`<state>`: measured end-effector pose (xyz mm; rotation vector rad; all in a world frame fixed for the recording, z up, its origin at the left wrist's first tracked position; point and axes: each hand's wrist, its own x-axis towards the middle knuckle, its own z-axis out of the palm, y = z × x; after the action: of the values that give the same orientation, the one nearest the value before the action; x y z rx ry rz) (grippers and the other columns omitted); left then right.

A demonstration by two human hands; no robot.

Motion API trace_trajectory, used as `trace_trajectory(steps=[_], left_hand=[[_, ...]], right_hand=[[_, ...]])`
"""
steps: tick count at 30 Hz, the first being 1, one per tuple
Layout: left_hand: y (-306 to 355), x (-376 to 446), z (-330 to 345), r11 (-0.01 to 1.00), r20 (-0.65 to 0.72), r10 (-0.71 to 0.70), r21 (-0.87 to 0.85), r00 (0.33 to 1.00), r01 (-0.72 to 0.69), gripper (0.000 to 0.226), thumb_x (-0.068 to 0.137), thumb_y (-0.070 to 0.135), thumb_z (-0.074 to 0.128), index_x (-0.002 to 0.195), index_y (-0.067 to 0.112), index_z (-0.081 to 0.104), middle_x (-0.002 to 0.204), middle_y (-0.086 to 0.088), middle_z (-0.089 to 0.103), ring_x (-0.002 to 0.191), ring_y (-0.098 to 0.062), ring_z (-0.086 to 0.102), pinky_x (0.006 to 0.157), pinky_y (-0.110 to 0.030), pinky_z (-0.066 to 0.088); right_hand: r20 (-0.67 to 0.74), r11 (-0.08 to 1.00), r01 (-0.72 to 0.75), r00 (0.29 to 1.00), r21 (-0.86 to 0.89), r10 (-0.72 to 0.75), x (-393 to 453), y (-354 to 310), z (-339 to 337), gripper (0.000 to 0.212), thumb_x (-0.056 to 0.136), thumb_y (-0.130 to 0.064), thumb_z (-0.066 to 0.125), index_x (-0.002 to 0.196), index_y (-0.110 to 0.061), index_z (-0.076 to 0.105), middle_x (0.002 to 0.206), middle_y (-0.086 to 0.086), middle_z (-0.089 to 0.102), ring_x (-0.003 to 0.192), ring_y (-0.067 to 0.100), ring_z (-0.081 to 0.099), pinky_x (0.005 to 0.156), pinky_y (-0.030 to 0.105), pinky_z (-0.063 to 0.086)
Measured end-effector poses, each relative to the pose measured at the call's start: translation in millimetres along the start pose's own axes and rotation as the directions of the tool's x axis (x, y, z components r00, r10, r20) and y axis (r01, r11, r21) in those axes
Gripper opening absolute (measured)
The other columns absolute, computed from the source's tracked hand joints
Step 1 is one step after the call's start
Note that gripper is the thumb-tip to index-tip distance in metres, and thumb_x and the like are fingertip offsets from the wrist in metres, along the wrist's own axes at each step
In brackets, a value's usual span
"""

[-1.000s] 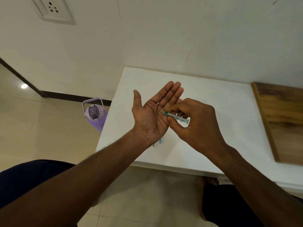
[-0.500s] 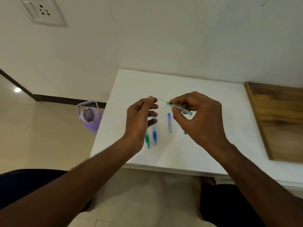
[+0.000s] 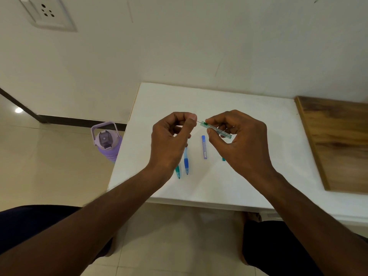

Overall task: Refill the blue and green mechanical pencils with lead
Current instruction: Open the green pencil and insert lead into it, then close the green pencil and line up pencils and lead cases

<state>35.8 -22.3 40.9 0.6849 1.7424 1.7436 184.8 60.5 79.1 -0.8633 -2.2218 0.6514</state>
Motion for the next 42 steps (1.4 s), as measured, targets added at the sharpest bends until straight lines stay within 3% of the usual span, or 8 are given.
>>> trace_trajectory(steps=[6,12,18,22,25,33,37,42], left_hand=[[9.5,10.5,-9.9,0.996,0.005,0.056,0.063,0.998,-0.056,0.011,0.095,0.047,0.072,0.097,0.037,0.075,0.091,0.016,0.078,0.074,-0.008,0.073,0.06,-0.017,0.055],[20.8,26.0,-34.7,0.959,-0.011,0.22,0.188,0.975,-0.214,0.018,0.096,0.049,0.072,0.1,0.032,0.076,0.097,0.016,0.078,0.076,-0.014,0.073,0.064,-0.027,0.057],[12.2,28.4,-39.9,0.906,0.052,0.199,0.371,0.979,-0.204,0.021,0.095,0.046,0.074,0.101,0.027,0.078,0.095,0.016,0.079,0.078,-0.01,0.076,0.072,-0.029,0.064],[1.0,30.3,-38.6,0.839,0.152,0.117,0.513,0.981,-0.179,0.018,0.092,0.052,0.074,0.095,0.035,0.078,0.092,0.021,0.078,0.075,-0.005,0.075,0.073,-0.023,0.059],[-5.9,29.4,-37.8,0.778,0.22,0.054,0.603,0.974,-0.179,0.018,0.088,0.059,0.074,0.088,0.041,0.074,0.084,0.027,0.073,0.071,-0.002,0.071,0.071,-0.02,0.056],[-7.8,26.7,-31.2,0.76,0.308,0.014,0.615,0.951,-0.211,0.009,0.091,0.048,0.077,0.09,0.039,0.075,0.082,0.025,0.072,0.071,-0.001,0.071,0.069,-0.014,0.051],[-6.0,26.8,-32.5,0.755,0.314,0.004,0.621,0.949,-0.209,0.011,0.092,0.048,0.076,0.09,0.037,0.074,0.08,0.026,0.071,0.07,0.009,0.069,0.062,-0.001,0.044],[-6.5,35.2,-39.7,0.745,0.222,0.027,0.645,0.975,-0.168,0.041,0.093,0.069,0.06,0.093,0.03,0.072,0.081,0.019,0.073,0.065,-0.007,0.072,0.064,-0.02,0.057]], right_hand=[[0.025,0.984,-0.155,0.988,0.09,0.154,-3.5,9.4,4.5,0.019,0.092,-0.028,0.08,0.111,-0.025,0.079,0.097,-0.017,0.073,0.086,0.004,0.069,0.076,0.009,0.055],[0.098,0.911,-0.378,0.925,0.166,0.367,-24.3,36.0,17.9,0.014,0.092,-0.031,0.079,0.105,-0.035,0.079,0.093,-0.022,0.075,0.089,0.004,0.071,0.071,0.02,0.06],[0.129,0.907,-0.417,0.898,-0.056,0.421,-67.2,50.5,46.8,0.01,0.086,-0.039,0.083,0.092,-0.04,0.075,0.087,-0.031,0.067,0.086,-0.003,0.064,0.072,0.013,0.045],[0.176,0.896,-0.374,0.891,-0.239,0.419,-76.2,52.0,50.8,0.02,0.084,-0.05,0.082,0.095,-0.036,0.075,0.08,-0.028,0.066,0.084,0.007,0.065,0.078,0.03,0.058],[0.183,0.916,-0.26,0.928,-0.306,0.324,-62.2,45.0,44.2,0.033,0.083,-0.061,0.078,0.105,-0.037,0.073,0.091,-0.025,0.069,0.086,0.006,0.064,0.08,0.025,0.053],[0.284,0.928,-0.363,0.902,0.086,0.326,-18.9,15.5,39.3,0.02,0.09,-0.039,0.08,0.107,-0.034,0.071,0.085,-0.026,0.073,0.087,-0.01,0.068,0.066,-0.001,0.046],[0.3,0.88,-0.46,0.862,0.12,0.41,-9.2,13.2,45.6,0.022,0.085,-0.037,0.085,0.102,-0.028,0.073,0.081,-0.018,0.078,0.077,-0.005,0.073,0.071,0.011,0.051],[0.318,0.844,-0.516,0.832,0.144,0.455,-4.6,14.7,46.7,0.021,0.088,-0.033,0.084,0.105,-0.03,0.074,0.082,-0.015,0.079,0.075,0.001,0.076,0.078,0.025,0.063]])
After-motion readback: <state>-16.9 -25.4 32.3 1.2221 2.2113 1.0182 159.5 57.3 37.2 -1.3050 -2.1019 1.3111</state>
